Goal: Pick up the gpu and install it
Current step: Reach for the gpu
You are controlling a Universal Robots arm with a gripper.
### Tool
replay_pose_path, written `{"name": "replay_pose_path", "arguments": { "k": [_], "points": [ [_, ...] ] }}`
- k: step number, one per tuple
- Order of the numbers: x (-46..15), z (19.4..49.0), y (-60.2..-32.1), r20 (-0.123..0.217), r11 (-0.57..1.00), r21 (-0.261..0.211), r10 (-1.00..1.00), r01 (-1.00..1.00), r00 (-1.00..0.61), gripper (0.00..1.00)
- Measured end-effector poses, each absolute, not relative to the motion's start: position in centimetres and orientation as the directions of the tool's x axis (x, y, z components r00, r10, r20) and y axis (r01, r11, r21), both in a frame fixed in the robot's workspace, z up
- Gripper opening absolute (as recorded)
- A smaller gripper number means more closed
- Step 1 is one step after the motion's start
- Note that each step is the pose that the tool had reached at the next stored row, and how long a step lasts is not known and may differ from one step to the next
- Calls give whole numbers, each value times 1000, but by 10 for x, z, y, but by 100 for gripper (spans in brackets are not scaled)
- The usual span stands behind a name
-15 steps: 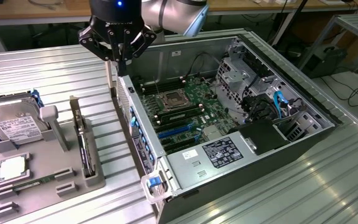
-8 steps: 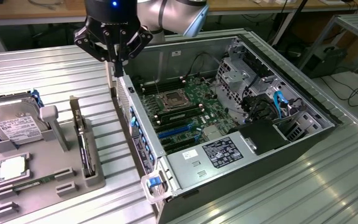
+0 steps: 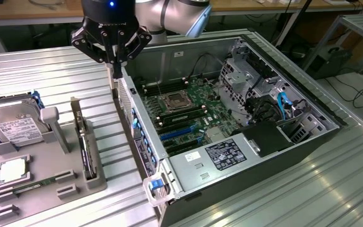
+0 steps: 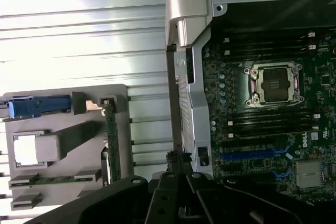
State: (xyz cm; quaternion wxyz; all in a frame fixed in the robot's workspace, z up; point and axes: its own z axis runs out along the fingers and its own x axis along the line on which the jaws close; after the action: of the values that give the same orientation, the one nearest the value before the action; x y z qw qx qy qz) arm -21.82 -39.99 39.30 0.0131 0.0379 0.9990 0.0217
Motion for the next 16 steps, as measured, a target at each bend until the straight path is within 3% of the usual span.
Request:
{"name": "replay_pose_path", "arguments": {
  "k": [16],
  "points": [
    [-227, 393, -400, -24, 996, 44, 76, 75, -997, 11]
  ]
}}
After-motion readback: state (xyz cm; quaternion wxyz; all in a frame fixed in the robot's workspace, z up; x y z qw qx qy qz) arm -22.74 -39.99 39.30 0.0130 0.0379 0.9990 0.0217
